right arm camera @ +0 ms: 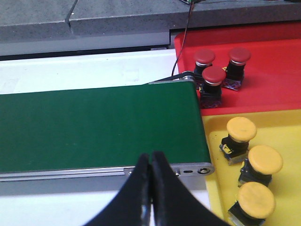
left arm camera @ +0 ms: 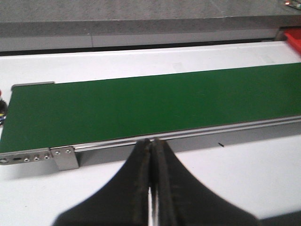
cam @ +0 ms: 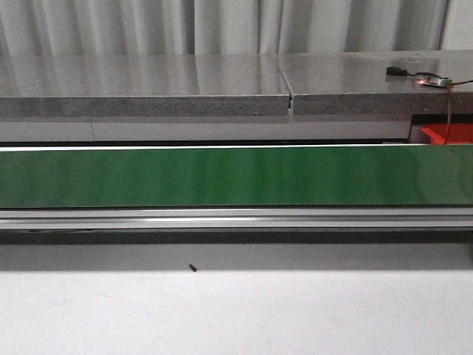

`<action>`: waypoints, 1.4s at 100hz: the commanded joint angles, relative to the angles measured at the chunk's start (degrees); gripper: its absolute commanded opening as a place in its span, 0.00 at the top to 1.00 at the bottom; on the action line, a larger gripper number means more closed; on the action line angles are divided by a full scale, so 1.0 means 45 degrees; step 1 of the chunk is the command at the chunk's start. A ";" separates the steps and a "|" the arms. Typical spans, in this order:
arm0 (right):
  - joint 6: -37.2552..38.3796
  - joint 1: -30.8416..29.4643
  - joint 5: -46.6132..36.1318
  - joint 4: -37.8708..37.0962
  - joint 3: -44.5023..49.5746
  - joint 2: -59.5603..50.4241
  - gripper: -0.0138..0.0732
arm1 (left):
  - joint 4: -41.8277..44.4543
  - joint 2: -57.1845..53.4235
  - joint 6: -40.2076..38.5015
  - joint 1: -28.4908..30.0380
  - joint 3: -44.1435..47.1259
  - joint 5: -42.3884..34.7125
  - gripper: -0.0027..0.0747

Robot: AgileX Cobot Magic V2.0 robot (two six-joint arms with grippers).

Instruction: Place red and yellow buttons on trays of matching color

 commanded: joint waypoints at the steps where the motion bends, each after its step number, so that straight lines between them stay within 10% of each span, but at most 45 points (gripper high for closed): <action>1: -0.0111 0.0013 -0.0847 0.0057 -0.0323 0.0039 0.92 | 0.0844 0.1013 -0.0797 -0.0104 -0.0299 -0.1718 0.99; 46: -0.0111 0.0013 -0.0847 0.0057 -0.0323 0.0039 0.92 | 0.1911 0.5879 -0.1913 0.0320 -0.0405 -0.4162 0.99; 116: -0.0111 0.0013 -0.0847 0.0057 -0.0323 0.0039 0.92 | 0.1342 1.2276 -0.1455 0.6327 -0.4039 -0.4418 0.98; 140: -0.0111 0.0013 -0.0847 0.0057 -0.0323 0.0039 0.92 | 0.1073 1.5074 -0.1455 0.6679 -0.5883 -0.3247 0.47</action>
